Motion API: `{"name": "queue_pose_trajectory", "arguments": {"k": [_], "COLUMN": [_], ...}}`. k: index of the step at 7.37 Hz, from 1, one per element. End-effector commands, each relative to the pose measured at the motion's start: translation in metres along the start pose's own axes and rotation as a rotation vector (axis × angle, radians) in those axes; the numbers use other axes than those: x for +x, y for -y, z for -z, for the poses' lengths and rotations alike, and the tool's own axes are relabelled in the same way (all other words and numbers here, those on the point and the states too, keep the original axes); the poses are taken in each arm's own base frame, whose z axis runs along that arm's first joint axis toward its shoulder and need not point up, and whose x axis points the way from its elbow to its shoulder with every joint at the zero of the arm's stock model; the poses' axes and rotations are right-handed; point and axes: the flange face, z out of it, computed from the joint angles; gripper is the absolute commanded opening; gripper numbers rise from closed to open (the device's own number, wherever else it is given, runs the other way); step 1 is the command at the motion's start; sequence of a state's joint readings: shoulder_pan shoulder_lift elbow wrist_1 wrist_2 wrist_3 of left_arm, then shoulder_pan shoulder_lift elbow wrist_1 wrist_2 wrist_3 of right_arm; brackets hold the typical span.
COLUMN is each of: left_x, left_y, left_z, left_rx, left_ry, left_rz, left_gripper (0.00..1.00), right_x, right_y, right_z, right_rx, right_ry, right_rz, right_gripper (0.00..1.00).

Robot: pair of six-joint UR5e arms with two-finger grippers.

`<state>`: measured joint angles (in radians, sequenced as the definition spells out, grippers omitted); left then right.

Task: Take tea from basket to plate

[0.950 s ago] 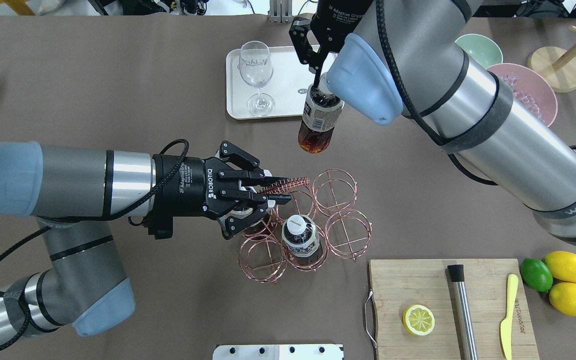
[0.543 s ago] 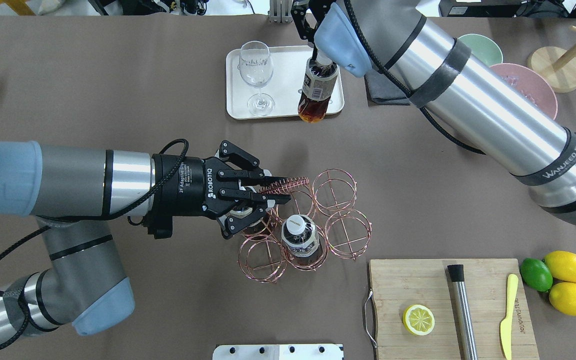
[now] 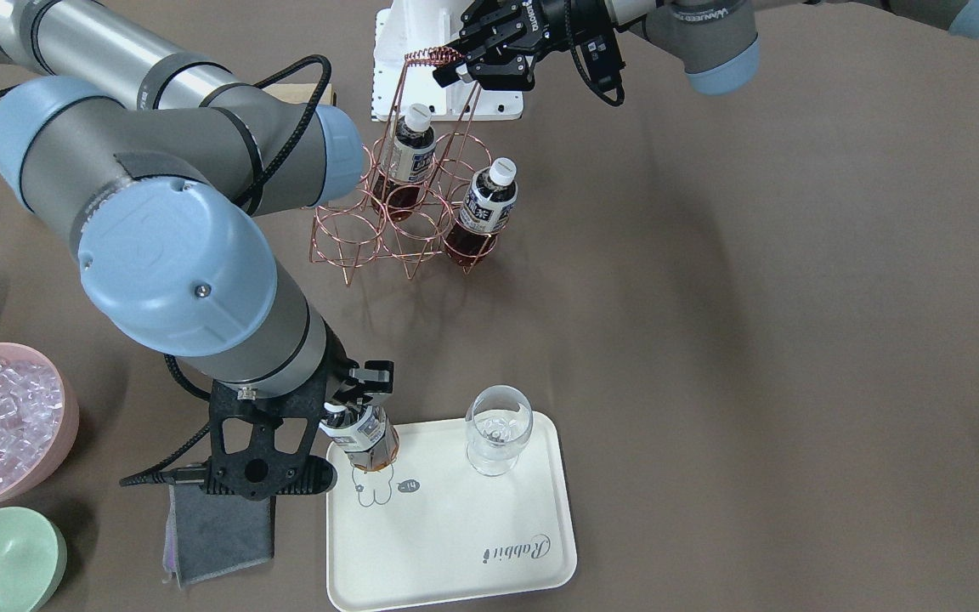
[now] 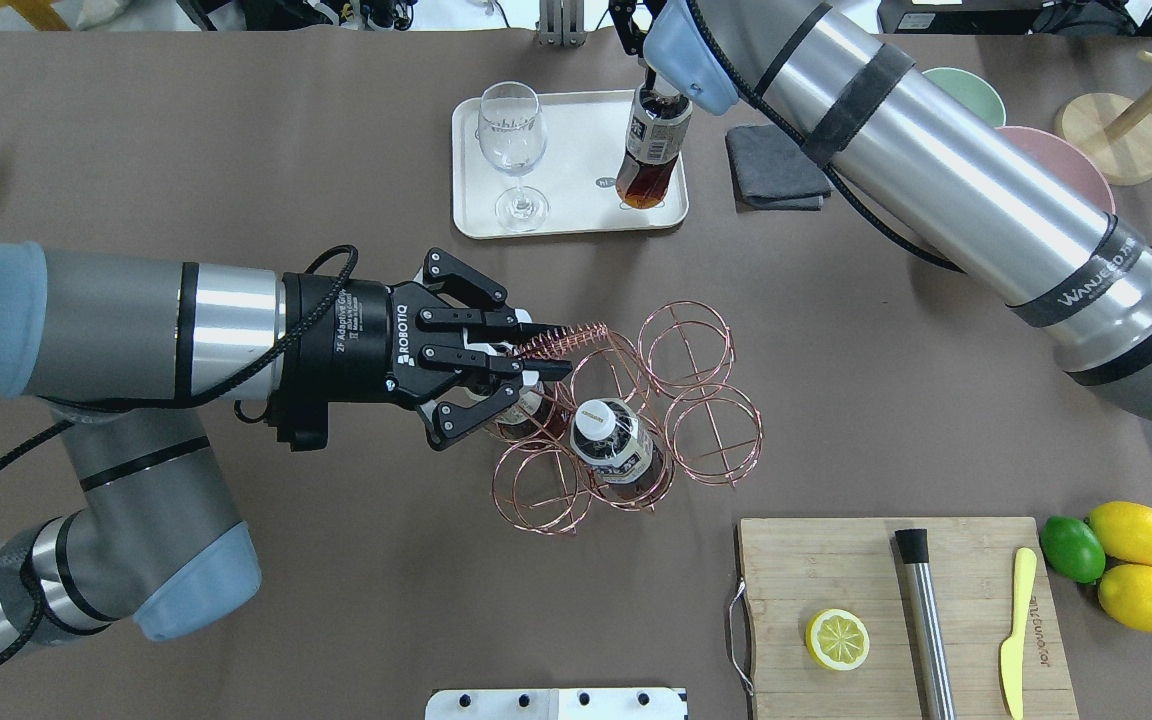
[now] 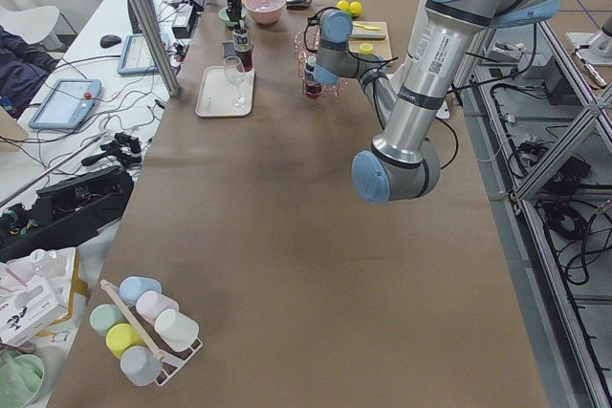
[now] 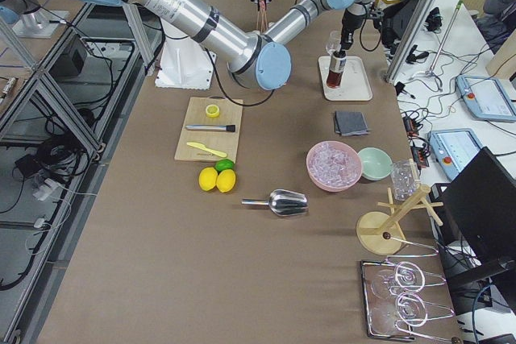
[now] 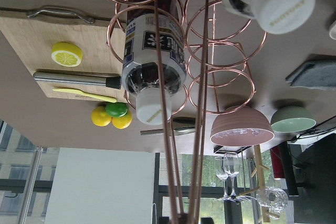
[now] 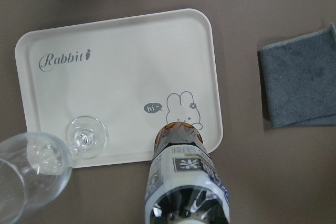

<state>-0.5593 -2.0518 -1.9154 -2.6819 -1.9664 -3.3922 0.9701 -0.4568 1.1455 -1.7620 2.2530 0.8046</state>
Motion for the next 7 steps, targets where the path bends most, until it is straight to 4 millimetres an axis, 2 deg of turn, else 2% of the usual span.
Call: {"name": "queue_pose_trajectory", "arguments": {"k": [1, 3, 4, 6, 7], "left_x": [0.023, 0.064, 0.076, 0.073, 0.073], "left_y": [-0.016, -0.037, -0.044, -0.043, -0.042], "left_z": [0.023, 0.068, 0.088, 0.092, 0.092], "left_rx": [0.0, 0.046, 0.062, 0.068, 0.071], "left_ry": [-0.011, 0.0, 0.012, 0.075, 0.097], "left_rz": [-0.025, -0.145, -0.253, -0.477, -0.609], "left_gripper": [0.0, 0.0, 0.0, 0.0, 0.0], "right_x": [-0.005, -0.003, -0.002, -0.003, -0.011], "right_y": [0.023, 0.037, 0.043, 0.051, 0.054], "right_z": [-0.009, -0.02, -0.026, -0.034, -0.031], "right_rx": [0.029, 0.04, 0.05, 0.068, 0.069], "right_ry": [-0.042, -0.053, -0.047, -0.047, -0.049], "right_rz": [0.064, 0.077, 0.081, 0.092, 0.089], "right_gripper": [0.0, 0.0, 0.0, 0.0, 0.0]}}
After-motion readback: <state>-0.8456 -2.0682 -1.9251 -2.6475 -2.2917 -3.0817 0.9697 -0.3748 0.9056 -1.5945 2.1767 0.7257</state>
